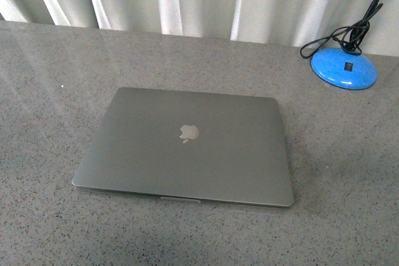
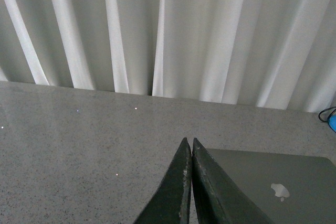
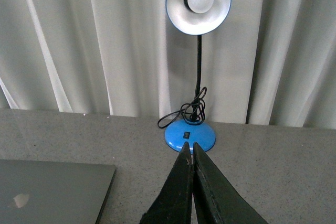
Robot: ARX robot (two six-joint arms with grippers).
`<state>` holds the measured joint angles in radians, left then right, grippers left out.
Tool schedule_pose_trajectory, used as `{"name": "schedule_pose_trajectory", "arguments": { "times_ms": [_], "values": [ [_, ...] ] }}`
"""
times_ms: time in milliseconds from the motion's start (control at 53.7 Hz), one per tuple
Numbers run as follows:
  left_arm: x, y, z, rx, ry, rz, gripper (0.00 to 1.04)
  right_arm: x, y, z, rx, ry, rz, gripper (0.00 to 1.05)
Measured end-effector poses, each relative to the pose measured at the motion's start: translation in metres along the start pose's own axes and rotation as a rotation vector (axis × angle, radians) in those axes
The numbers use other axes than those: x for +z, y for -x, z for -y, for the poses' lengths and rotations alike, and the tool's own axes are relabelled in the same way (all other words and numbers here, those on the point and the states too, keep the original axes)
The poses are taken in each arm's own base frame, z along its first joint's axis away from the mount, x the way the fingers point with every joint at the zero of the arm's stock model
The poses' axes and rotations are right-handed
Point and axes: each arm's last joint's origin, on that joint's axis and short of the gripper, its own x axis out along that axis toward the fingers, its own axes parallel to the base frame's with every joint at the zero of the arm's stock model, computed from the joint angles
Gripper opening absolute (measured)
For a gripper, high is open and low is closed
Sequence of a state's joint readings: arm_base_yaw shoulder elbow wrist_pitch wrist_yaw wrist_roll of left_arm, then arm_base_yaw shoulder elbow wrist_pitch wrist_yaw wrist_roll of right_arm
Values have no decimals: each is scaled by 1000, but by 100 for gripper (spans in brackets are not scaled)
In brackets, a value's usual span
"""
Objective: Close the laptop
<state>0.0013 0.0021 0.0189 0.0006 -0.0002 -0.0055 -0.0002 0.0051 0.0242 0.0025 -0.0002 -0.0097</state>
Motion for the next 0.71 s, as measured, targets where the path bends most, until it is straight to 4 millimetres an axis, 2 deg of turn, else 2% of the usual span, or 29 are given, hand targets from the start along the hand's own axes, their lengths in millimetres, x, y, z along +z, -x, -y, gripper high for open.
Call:
{"name": "schedule_pose_trajectory", "arguments": {
  "times_ms": [37, 93, 596, 633, 707],
  "values": [
    [0, 0, 0, 0, -1, 0, 10, 0, 0, 0, 0, 0, 0, 1],
    [0, 0, 0, 0, -1, 0, 19, 0, 0, 0, 0, 0, 0, 8],
    [0, 0, 0, 0, -1, 0, 100, 0, 0, 0, 0, 0, 0, 89],
    [0, 0, 0, 0, -1, 0, 98, 0, 0, 0, 0, -1, 0, 96],
    [0, 0, 0, 0, -1, 0, 98, 0, 0, 0, 0, -3, 0, 94]
  ]
}}
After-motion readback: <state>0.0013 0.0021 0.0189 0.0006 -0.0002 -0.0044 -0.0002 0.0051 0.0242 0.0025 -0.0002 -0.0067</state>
